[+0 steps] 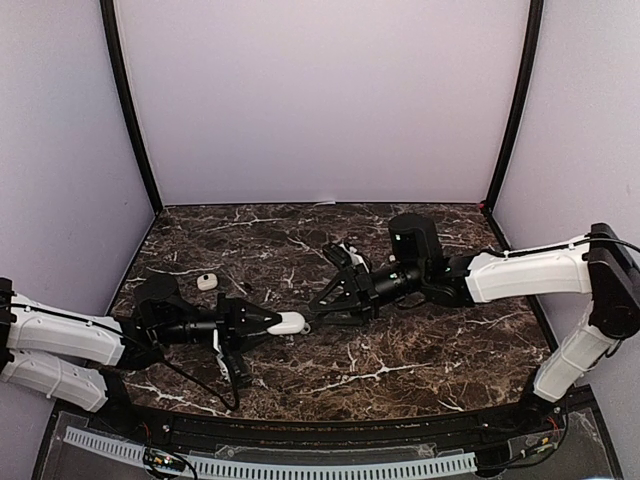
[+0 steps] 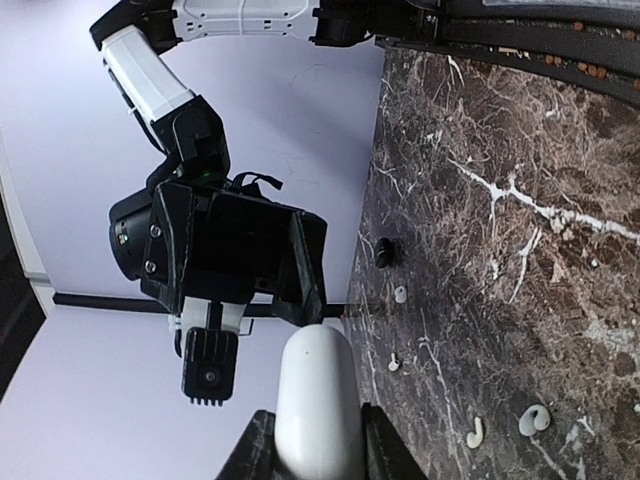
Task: Insert the wireless bluetooth earbuds into the charging case
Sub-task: Pass from the left arm to the right
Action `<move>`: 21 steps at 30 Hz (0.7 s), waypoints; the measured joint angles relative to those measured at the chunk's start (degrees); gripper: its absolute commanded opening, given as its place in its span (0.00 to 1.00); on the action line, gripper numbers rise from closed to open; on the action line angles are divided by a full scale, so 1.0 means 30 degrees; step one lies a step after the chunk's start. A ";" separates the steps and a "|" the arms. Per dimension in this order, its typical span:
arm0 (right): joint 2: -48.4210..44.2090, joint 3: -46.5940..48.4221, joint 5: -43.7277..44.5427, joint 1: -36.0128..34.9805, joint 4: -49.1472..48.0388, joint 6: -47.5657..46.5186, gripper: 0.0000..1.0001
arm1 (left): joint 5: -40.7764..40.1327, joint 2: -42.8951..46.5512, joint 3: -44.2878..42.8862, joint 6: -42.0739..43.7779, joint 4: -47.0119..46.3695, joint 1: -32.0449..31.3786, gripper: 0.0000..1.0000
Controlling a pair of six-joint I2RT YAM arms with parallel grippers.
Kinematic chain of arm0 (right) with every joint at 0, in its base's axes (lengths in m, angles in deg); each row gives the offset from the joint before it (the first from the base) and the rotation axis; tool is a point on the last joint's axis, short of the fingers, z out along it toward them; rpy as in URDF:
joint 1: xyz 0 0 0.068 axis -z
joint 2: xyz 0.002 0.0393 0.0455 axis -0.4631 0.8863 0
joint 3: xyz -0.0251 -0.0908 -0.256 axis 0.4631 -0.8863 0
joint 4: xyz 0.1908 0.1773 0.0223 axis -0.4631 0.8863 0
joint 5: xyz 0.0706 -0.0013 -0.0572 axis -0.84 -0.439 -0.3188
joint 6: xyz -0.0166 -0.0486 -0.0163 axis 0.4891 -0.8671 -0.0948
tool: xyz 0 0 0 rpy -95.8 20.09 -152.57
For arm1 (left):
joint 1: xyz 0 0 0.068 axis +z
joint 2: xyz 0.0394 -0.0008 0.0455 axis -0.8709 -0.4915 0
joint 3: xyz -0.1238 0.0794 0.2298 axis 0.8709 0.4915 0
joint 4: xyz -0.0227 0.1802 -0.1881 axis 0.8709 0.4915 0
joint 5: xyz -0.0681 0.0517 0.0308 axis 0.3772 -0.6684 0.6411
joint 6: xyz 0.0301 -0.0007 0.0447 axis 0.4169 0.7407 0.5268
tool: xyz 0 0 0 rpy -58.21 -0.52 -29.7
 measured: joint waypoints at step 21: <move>0.3002 -0.0685 -0.0627 -0.0168 -0.6426 0.4510 0.43 | -0.1239 -0.1719 -0.0350 0.4867 -0.1668 -0.0590 0.16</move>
